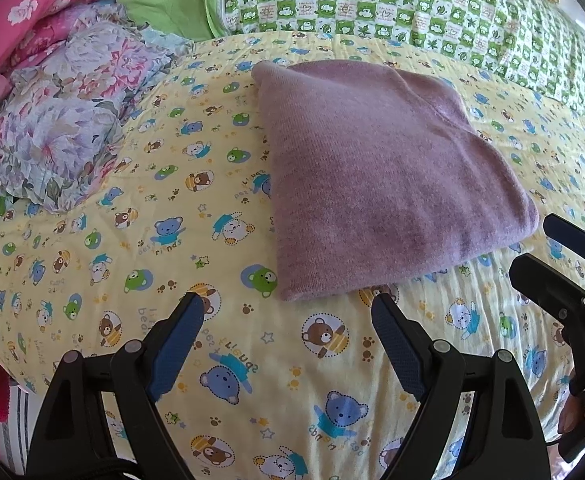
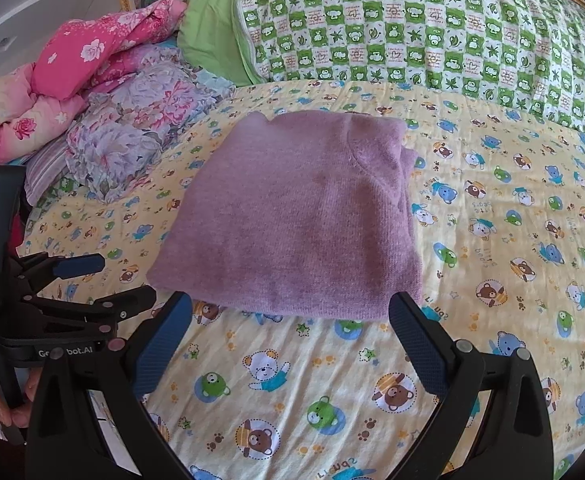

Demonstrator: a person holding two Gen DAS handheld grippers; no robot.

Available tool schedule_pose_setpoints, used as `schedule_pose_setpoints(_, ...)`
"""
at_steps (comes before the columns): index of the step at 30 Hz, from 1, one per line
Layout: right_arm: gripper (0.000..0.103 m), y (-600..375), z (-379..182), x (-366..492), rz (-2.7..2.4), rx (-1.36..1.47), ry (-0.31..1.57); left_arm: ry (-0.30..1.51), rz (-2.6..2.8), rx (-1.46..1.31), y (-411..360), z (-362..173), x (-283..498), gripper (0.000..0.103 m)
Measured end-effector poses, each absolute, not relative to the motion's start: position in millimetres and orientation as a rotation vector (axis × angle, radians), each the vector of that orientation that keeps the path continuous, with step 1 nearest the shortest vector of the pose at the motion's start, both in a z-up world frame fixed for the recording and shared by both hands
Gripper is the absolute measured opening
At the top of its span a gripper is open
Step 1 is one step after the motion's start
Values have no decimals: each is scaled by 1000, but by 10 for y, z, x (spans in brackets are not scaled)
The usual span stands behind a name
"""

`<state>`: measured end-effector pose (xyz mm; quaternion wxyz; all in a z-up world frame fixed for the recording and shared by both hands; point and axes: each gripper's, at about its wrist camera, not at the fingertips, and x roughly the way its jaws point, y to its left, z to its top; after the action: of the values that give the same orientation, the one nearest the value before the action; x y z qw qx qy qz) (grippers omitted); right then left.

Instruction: Fold small clothes

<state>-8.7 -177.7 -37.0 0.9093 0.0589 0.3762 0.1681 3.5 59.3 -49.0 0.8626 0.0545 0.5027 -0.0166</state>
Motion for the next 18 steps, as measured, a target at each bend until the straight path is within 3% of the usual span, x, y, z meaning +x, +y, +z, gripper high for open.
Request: schedule_pose_setpoints(18, 99, -1729, -311, -80, 347, 122, 765, 1053, -33, 116, 606, -491, 65, 86)
